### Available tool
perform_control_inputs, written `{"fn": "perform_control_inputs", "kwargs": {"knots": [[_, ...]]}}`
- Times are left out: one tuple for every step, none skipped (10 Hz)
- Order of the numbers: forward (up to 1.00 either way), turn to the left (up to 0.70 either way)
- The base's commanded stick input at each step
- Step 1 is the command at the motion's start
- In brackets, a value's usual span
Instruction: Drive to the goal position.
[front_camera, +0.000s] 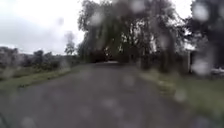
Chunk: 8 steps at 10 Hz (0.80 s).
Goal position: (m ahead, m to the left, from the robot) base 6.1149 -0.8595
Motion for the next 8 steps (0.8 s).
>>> {"fn": "perform_control_inputs", "kwargs": {"knots": [[1.00,0.00],[1.00,0.00],[1.00,0.00],[1.00,0.00],[1.00,0.00],[1.00,0.00],[1.00,0.00],[1.00,0.00]]}}
